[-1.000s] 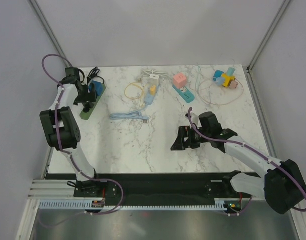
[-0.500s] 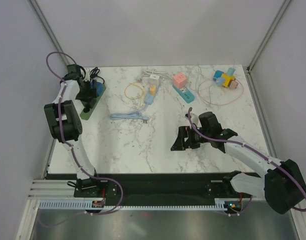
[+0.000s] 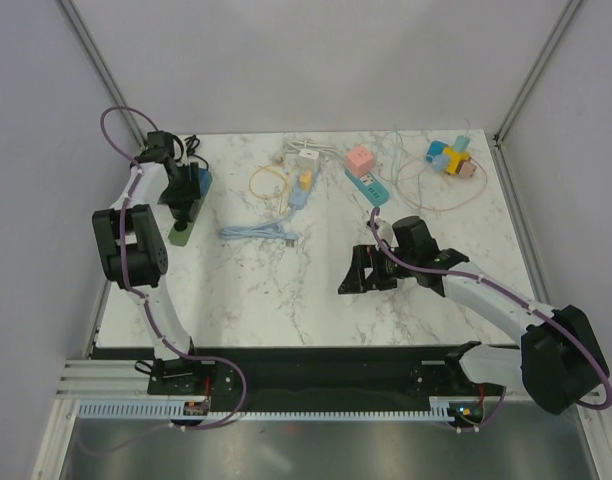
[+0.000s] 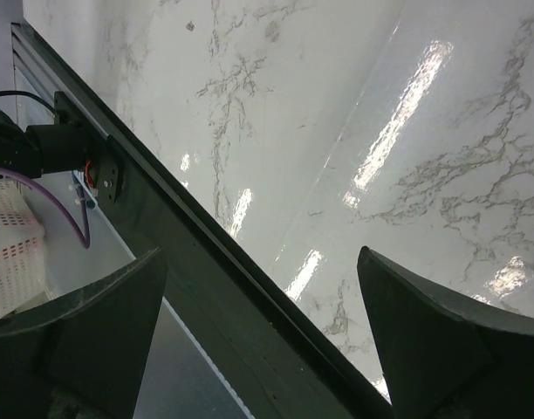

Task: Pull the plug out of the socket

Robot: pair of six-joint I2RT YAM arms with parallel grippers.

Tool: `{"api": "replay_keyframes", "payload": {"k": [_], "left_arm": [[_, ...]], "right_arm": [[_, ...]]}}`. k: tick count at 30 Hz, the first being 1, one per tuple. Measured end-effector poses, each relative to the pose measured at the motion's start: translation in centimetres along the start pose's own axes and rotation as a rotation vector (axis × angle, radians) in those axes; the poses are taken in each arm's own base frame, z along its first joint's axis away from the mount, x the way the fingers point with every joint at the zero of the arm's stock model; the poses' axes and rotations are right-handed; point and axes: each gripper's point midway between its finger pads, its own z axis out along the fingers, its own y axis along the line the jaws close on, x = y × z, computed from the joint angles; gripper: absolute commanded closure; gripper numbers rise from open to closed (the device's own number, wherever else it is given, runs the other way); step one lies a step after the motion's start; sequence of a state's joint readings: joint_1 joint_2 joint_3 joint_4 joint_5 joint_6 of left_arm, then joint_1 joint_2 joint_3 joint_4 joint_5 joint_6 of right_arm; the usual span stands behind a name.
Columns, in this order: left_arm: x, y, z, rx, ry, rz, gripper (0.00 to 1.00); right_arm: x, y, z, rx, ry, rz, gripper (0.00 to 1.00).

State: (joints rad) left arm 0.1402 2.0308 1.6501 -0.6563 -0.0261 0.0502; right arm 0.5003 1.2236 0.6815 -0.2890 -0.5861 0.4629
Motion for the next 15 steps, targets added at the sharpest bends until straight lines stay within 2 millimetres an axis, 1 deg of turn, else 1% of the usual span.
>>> {"api": "replay_keyframes", "payload": {"k": [5, 6, 9, 15], "left_arm": [[2.7, -1.9, -1.6, 0.022, 0.044, -0.084, 0.89], [3.4, -2.4, -2.0, 0.025, 0.057, -0.098, 0.9], [4.7, -3.7, -3.1, 0.031, 0.074, -0.121, 0.9], [8.7, -8.9, -5.4, 0.055, 0.123, -0.085, 0.9]], "right_arm": [[-0.5, 0.1, -0.1, 0.005, -0.013, -0.006, 0.02], [-0.6, 0.1, -0.1, 0.006, -0.015, -0.007, 0.02], [-0.7, 0.0, -0.1, 0.012, -0.019, -0.008, 0.02], [-0.9, -0.3, 0.4, 0.023, -0.014, -0.005, 0.02]]}}
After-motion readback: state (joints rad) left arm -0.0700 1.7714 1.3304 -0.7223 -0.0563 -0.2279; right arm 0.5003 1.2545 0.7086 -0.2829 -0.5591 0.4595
